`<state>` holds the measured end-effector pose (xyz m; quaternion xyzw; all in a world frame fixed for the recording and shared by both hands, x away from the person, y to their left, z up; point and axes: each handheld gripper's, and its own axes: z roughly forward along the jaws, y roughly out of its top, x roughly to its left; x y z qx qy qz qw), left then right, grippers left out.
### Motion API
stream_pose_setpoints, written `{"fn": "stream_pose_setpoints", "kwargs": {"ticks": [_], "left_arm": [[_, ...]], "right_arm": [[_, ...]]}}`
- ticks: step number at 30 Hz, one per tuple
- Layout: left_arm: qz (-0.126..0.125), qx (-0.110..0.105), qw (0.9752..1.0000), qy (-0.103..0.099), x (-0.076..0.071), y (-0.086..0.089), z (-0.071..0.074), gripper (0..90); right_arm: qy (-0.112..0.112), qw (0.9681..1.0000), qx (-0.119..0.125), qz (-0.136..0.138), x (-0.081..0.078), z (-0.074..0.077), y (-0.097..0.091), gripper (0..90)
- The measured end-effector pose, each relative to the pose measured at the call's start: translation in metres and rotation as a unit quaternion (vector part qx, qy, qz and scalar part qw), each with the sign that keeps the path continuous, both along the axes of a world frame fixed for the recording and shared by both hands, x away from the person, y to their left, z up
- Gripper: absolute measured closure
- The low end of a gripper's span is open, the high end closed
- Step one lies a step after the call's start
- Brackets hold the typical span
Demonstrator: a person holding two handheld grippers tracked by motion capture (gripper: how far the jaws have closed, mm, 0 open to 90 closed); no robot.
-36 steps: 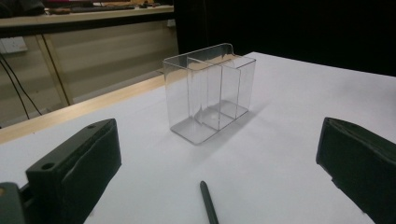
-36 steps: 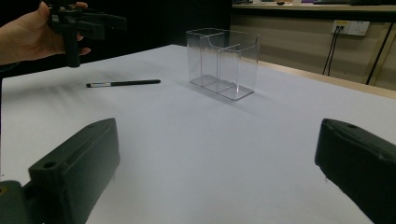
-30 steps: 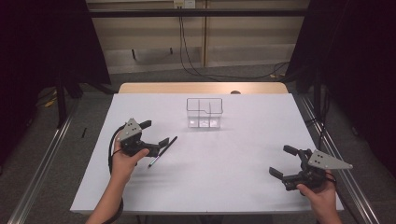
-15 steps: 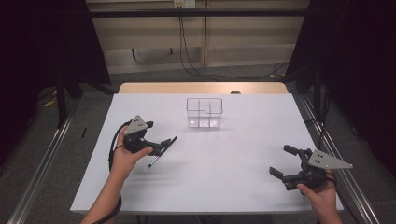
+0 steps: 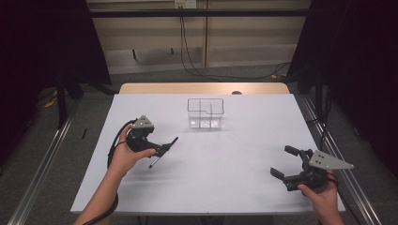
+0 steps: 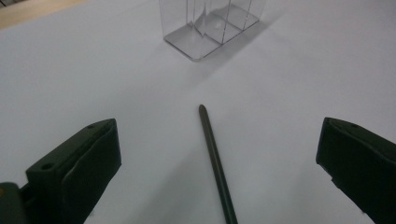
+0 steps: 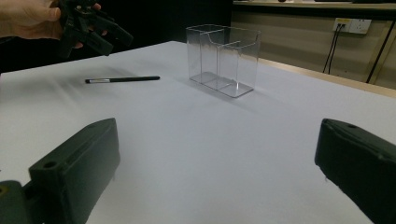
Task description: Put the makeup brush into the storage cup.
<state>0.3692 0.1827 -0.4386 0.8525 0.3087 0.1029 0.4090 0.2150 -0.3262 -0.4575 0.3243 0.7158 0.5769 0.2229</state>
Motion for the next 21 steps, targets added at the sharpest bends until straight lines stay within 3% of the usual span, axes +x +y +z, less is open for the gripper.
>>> {"fn": "stream_pose_setpoints", "kwargs": {"ticks": [1, 2, 5, 6, 10, 15, 19, 21], "left_arm": [[0.000, 0.000, 1.0000, 0.000, 0.0000, 0.0000, 0.0000, 0.0], [0.000, 0.006, 0.9999, 0.016, 0.0006, -0.0008, 0.0006, 0.0], [-0.002, 0.019, 0.9996, 0.023, 0.0010, -0.0019, 0.0010, 0.0], [-0.006, 0.031, 0.9990, 0.033, 0.0018, -0.0032, 0.0010, 0.0], [-0.005, 0.047, 0.9972, 0.057, 0.0043, -0.0055, 0.0011, 0.0], [-0.015, 0.084, 0.9931, 0.081, 0.0081, -0.0073, 0.0039, 0.0], [-0.017, 0.099, 0.9904, 0.095, 0.0085, -0.0087, 0.0036, 0.0], [-0.015, 0.112, 0.9875, 0.109, 0.0078, -0.0098, 0.0019, 0.0]], "right_arm": [[0.000, 1.0000, 0.000, 0.000, 0.0000, 0.0000, 0.0000, 0.0], [0.000, 1.0000, 0.000, 0.000, 0.0001, 0.0000, -0.0001, 0.0], [0.000, 1.0000, 0.000, 0.001, 0.0002, 0.0000, 0.0001, 0.0], [0.000, 1.0000, 0.000, 0.001, 0.0002, 0.0000, 0.0001, 0.0], [0.000, 1.0000, -0.001, 0.001, 0.0002, -0.0001, 0.0003, 0.0], [0.001, 1.0000, -0.001, 0.000, 0.0002, 0.0002, -0.0001, 0.0], [0.001, 1.0000, 0.002, -0.003, -0.0002, 0.0002, -0.0011, 0.0], [0.000, 1.0000, 0.002, -0.003, -0.0004, 0.0004, -0.0014, 0.0]]}}
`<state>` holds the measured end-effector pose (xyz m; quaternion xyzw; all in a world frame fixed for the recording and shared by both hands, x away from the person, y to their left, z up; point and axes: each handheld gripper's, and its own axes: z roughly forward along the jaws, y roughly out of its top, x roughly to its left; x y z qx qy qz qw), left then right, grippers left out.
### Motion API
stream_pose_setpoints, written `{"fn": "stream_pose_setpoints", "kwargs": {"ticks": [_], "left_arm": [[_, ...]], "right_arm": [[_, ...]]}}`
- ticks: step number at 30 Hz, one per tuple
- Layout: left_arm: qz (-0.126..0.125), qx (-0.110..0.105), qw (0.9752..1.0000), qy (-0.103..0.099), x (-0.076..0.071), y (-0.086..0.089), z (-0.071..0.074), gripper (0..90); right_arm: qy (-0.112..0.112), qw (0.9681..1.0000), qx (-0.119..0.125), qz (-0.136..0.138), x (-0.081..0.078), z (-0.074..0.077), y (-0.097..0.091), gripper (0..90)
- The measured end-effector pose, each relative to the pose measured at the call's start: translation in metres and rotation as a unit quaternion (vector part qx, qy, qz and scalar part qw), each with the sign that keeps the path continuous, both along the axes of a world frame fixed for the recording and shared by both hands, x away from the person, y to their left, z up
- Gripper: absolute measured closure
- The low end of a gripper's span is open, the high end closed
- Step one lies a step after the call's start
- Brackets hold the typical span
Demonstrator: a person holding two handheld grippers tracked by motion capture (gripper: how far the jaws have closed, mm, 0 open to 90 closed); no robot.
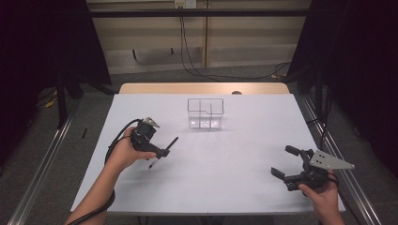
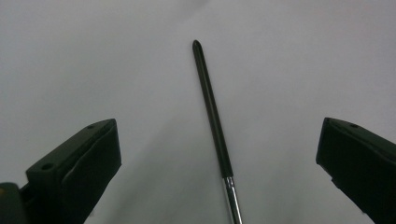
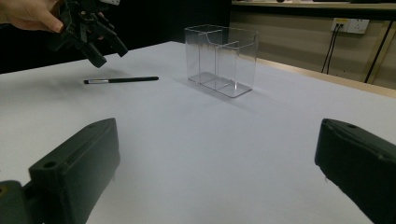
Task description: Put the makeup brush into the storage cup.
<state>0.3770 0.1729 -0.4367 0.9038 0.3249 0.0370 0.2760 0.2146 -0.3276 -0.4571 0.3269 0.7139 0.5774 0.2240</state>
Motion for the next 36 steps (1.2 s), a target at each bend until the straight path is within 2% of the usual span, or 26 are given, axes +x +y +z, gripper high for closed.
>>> {"fn": "stream_pose_setpoints", "kwargs": {"ticks": [2, 3, 6, 10, 13, 16, 30, 33, 36], "left_arm": [[0.002, 0.002, 1.0000, 0.004, 0.000, 0.000, -0.001, 0.1], [0.005, 0.003, 0.9999, 0.014, 0.000, 0.000, -0.002, 0.8], [0.009, 0.015, 0.9996, 0.021, 0.000, 0.000, -0.003, 3.0], [0.003, 0.025, 0.9992, 0.032, 0.000, -0.002, -0.004, 8.7], [0.008, 0.029, 0.9990, 0.032, -0.001, -0.003, -0.005, 14.1], [0.006, 0.043, 0.9983, 0.038, -0.001, -0.003, -0.008, 19.5], [-0.008, 0.066, 0.9969, 0.043, -0.002, -0.007, -0.015, 38.6], [-0.021, 0.081, 0.9960, 0.032, -0.002, -0.007, -0.016, 43.0], [-0.024, 0.087, 0.9957, 0.021, -0.003, -0.007, -0.016, 48.2]], "right_arm": [[0.000, 1.0000, 0.000, 0.000, 0.000, 0.000, 0.000, 0.0], [0.000, 1.0000, 0.000, 0.000, 0.000, 0.000, 0.000, 0.0], [-0.001, 1.0000, 0.000, 0.001, 0.000, 0.000, 0.000, 0.0], [0.000, 1.0000, -0.002, 0.001, 0.000, 0.000, 0.000, 0.0], [0.000, 1.0000, -0.003, 0.002, 0.000, 0.001, 0.001, 0.0], [0.000, 1.0000, -0.005, 0.003, 0.000, 0.001, 0.001, 0.0], [-0.003, 1.0000, -0.009, 0.003, 0.000, 0.001, 0.002, 0.0], [-0.003, 1.0000, -0.008, 0.003, 0.000, 0.001, 0.001, 0.0], [-0.002, 0.9999, -0.010, 0.003, 0.000, 0.001, 0.001, 0.0]]}}
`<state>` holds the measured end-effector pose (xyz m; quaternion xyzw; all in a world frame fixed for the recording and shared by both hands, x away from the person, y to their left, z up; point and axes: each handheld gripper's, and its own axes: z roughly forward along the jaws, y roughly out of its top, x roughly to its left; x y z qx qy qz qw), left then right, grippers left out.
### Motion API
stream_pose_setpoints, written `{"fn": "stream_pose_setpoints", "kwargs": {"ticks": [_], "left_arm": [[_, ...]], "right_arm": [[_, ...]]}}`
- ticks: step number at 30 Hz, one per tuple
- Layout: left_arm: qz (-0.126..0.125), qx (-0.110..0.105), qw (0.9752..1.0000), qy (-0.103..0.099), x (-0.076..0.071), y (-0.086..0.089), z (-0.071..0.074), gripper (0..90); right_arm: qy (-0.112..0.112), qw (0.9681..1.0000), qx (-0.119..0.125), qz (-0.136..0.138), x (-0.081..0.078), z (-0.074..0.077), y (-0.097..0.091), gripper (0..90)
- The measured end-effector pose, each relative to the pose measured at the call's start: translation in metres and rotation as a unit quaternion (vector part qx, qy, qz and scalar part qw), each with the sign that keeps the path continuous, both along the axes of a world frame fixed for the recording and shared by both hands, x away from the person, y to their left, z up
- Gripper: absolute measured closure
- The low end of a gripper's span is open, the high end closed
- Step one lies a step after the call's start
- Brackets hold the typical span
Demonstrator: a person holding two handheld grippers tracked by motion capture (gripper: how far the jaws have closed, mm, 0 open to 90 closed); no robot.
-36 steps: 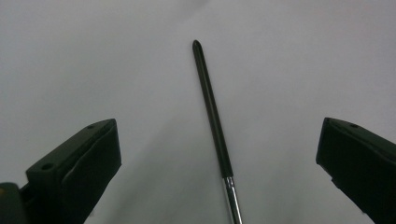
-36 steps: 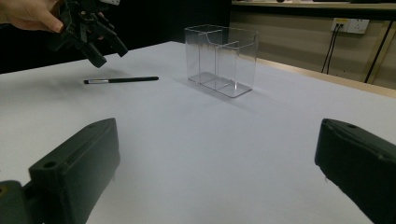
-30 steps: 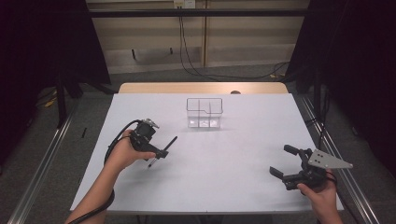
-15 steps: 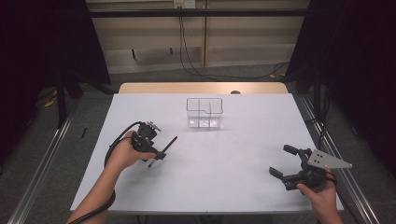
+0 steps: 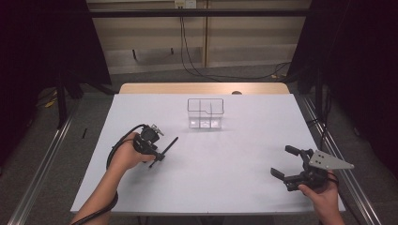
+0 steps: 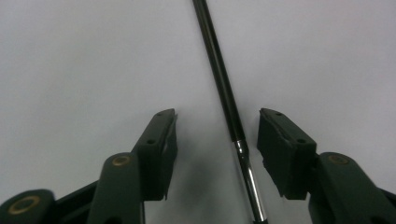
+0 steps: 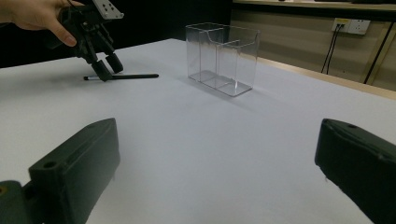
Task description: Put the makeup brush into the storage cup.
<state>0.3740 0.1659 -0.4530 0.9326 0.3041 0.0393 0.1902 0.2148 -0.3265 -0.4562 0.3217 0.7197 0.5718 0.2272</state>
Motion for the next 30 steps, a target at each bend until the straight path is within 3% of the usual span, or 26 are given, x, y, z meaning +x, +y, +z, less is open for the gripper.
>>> {"fn": "stream_pose_setpoints", "kwargs": {"ticks": [3, 12, 13, 22, 24, 30], "left_arm": [[0.001, 0.000, 1.0000, -0.001, -0.001, -0.001, 0.000, 51.5], [-0.003, 0.005, 0.9995, 0.031, -0.002, -0.008, 0.002, 83.8], [-0.011, 0.010, 0.9995, 0.029, -0.002, -0.009, 0.002, 83.8], [-0.007, 0.016, 0.9994, 0.031, -0.001, -0.011, 0.005, 84.2], [-0.008, -0.003, 0.9992, 0.040, -0.002, -0.012, 0.006, 84.2], [-0.021, -0.008, 0.9990, 0.038, -0.004, -0.020, 0.016, 84.2]], "right_arm": [[-0.001, 1.0000, 0.000, 0.000, 0.000, 0.000, 0.000, 0.0], [0.002, 1.0000, -0.002, 0.001, 0.000, 0.000, 0.001, 0.0], [0.002, 1.0000, -0.002, 0.001, 0.001, 0.000, 0.001, 0.0], [0.004, 1.0000, -0.003, 0.006, 0.002, -0.001, 0.002, 0.0], [0.004, 1.0000, -0.002, 0.005, 0.001, -0.001, 0.001, 0.0], [0.004, 1.0000, -0.002, 0.003, 0.002, -0.001, 0.000, 0.0]]}}
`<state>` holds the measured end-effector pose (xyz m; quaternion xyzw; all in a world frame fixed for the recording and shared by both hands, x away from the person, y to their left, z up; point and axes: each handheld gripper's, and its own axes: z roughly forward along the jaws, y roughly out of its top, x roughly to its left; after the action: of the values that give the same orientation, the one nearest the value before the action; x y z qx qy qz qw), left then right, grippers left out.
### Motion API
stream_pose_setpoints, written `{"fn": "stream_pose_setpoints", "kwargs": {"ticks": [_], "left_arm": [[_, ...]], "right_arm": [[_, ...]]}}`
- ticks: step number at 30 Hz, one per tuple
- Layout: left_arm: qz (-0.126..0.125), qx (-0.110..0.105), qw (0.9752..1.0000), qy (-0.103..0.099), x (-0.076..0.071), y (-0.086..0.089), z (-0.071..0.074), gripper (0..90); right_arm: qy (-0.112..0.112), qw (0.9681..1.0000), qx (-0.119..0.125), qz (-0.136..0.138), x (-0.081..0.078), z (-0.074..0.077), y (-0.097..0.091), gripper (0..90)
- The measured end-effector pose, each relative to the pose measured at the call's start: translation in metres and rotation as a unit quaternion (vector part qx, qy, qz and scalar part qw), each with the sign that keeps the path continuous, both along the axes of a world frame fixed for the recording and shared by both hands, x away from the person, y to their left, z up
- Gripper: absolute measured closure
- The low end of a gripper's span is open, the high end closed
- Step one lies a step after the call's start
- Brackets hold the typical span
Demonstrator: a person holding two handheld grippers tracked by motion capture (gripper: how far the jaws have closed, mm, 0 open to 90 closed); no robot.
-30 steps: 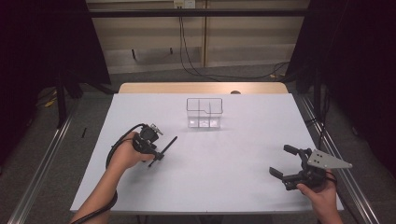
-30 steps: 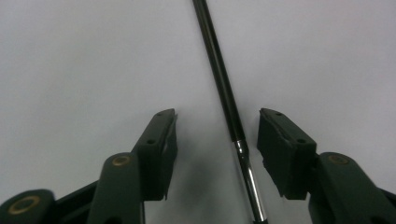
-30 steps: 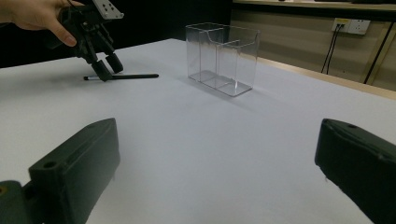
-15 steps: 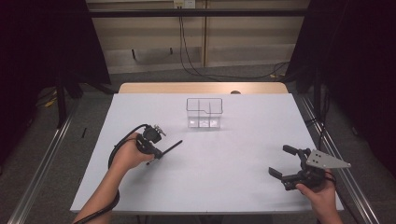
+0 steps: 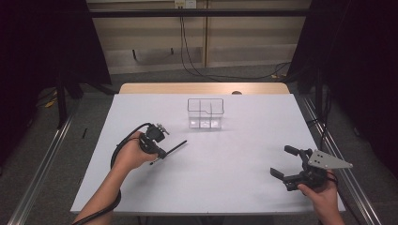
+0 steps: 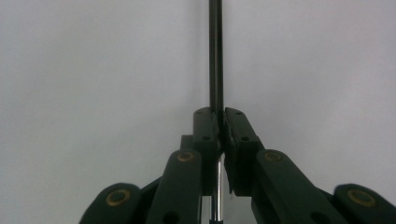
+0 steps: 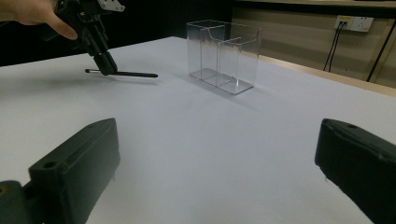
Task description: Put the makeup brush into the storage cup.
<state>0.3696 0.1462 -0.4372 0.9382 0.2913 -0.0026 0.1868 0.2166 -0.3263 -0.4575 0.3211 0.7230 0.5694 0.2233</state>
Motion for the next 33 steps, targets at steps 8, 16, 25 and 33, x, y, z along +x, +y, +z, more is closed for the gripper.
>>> {"fn": "stream_pose_setpoints", "kwargs": {"ticks": [8, 16, 25, 33], "left_arm": [[-0.027, -0.014, 0.9996, -0.002, -0.006, -0.014, 0.010, 84.2], [-0.045, -0.032, 0.9985, -0.001, -0.012, -0.026, 0.017, 84.2], [-0.062, -0.047, 0.9970, 0.002, -0.017, -0.032, 0.023, 84.2], [-0.086, -0.054, 0.9948, 0.000, -0.023, -0.044, 0.025, 84.2]], "right_arm": [[0.001, 1.0000, 0.001, 0.000, 0.000, 0.000, 0.000, 0.0], [0.001, 1.0000, -0.001, 0.002, 0.001, 0.000, 0.000, 0.0], [0.004, 1.0000, 0.001, 0.001, 0.001, 0.000, 0.000, 0.0], [0.005, 1.0000, 0.001, 0.003, 0.000, 0.001, -0.001, 0.0]]}}
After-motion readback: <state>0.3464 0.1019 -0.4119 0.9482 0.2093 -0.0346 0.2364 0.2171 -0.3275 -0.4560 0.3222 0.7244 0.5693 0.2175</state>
